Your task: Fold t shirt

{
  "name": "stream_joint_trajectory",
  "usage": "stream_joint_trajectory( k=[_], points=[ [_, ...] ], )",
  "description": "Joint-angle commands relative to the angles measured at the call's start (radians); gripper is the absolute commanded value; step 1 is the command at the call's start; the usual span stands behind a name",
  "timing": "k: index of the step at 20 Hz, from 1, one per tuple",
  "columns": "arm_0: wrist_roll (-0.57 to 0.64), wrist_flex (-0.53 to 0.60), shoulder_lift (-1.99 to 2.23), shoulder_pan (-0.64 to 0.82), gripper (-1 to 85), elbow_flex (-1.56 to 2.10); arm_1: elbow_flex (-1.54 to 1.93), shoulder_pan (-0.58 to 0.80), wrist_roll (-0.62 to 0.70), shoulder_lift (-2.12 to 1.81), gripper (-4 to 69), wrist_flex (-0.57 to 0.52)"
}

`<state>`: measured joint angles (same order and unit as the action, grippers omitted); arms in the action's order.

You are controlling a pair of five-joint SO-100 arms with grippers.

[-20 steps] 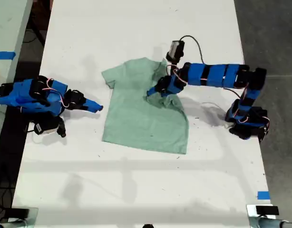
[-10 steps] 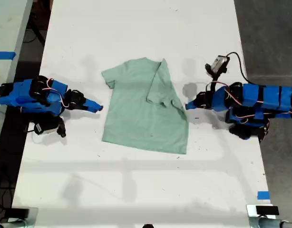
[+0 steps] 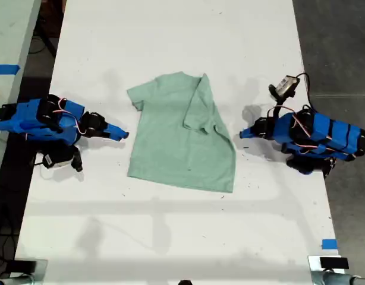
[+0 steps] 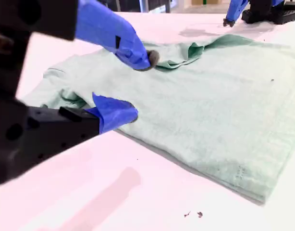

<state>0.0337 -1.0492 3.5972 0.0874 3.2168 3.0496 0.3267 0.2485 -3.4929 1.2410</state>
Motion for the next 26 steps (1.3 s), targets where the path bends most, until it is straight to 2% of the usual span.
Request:
stream_joint_trajectory(
  k=[1,19,26],
  points=[
    [0.003,-0.002,0.005,0.011,13.8,-0.003,0.049,0.003,-0.031,-0.014,1.2,0.011],
    [0.003,-0.002,0.005,0.011,13.8,-0.003,0.052,0.017,-0.129,-0.014,1.2,0.052],
    [0.003,-0.002,0.005,0.011,13.8,-0.003,0.055,0.041,-0.098,-0.014,1.2,0.044]
  ],
)
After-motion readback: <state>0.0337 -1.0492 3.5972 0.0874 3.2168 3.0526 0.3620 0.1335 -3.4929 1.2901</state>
